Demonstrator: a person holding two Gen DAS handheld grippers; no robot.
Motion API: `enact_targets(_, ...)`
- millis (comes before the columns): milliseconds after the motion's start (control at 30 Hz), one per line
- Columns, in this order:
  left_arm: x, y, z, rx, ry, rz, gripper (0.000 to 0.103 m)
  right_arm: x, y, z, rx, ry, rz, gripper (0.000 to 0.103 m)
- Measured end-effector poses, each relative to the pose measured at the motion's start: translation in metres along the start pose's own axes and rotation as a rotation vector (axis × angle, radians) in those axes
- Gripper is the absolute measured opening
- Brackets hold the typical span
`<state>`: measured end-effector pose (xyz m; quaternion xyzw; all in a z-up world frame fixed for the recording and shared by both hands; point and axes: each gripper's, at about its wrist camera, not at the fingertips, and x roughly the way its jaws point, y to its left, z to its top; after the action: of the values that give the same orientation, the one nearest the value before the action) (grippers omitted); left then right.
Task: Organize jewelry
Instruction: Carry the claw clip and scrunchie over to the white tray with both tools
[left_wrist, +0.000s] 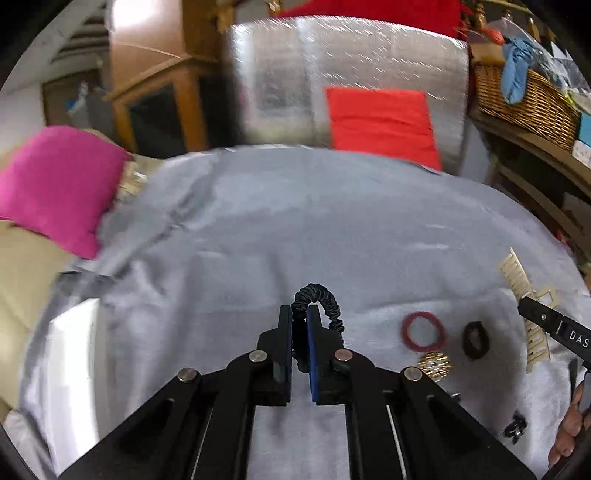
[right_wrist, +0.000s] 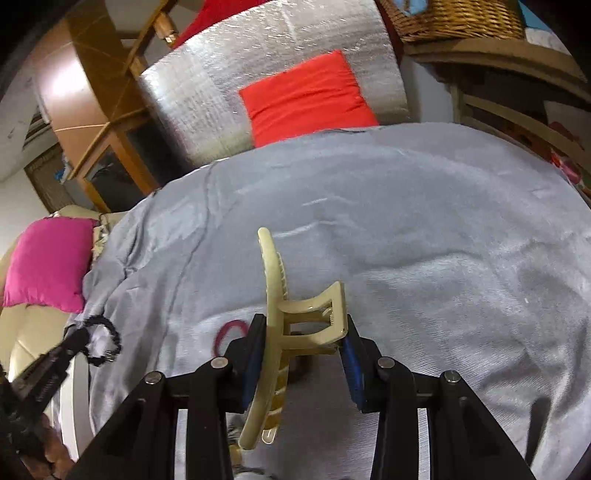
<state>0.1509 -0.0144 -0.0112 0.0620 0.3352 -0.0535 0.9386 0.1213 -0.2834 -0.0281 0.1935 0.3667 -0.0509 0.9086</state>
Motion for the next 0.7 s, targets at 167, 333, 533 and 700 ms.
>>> enact_targets(167,-0.03,0.037,-0.005,-0.025,-0.051,0.137,0.007,-0.007,0.028,-0.01,-0.026,-0.003,0.058,0.041)
enact_targets(333,-0.059,0.084,-0.015,-0.081,-0.089,0.24,0.007,-0.014,0.063,-0.023,-0.078,-0.011,0.099,0.041)
enact_targets(533,-0.083,0.136,-0.029,-0.144,-0.11,0.307,0.007,-0.016,0.117,-0.039,-0.158,-0.001,0.152,0.041)
enact_targets(700,-0.095,0.163,-0.039,-0.173,-0.117,0.337,0.007,-0.02,0.152,-0.05,-0.221,-0.004,0.184,0.041)
